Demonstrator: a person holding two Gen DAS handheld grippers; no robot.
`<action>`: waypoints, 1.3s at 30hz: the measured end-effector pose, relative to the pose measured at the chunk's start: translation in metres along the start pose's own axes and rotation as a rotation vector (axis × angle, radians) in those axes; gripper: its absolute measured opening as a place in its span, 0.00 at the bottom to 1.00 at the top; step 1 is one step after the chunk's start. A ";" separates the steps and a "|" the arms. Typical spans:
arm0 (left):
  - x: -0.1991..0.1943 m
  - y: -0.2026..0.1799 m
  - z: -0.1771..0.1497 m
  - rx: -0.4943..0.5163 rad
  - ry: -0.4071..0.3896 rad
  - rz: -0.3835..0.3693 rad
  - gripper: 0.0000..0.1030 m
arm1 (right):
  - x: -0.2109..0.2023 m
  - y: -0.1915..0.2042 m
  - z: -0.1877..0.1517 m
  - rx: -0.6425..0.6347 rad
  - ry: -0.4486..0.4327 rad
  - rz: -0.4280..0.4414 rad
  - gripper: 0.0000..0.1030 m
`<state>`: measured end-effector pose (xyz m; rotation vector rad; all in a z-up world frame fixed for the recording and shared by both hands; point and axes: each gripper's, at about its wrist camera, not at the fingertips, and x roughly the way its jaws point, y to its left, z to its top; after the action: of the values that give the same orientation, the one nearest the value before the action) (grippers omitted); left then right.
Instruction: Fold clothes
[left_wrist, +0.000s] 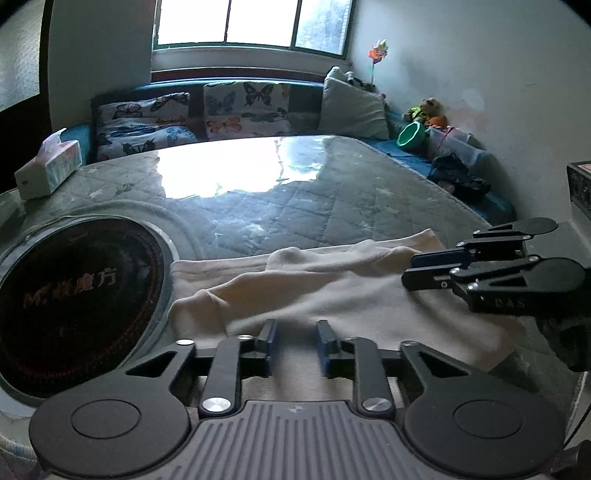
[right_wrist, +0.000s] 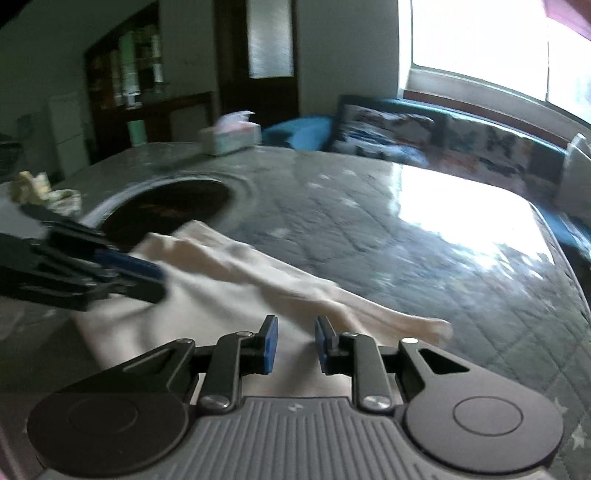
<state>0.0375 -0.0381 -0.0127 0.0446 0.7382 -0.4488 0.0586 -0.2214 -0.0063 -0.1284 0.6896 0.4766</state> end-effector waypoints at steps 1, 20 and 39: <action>0.001 0.000 0.000 0.000 0.002 0.004 0.30 | 0.003 -0.003 -0.001 0.013 0.008 -0.004 0.21; -0.006 -0.005 -0.002 0.001 0.016 0.077 0.58 | -0.031 0.042 -0.018 -0.091 -0.027 0.021 0.41; -0.018 -0.003 -0.012 -0.032 -0.006 0.100 0.71 | -0.042 0.063 -0.029 -0.093 -0.055 0.007 0.53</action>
<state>0.0165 -0.0315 -0.0096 0.0495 0.7339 -0.3418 -0.0154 -0.1892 0.0009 -0.1999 0.6146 0.5168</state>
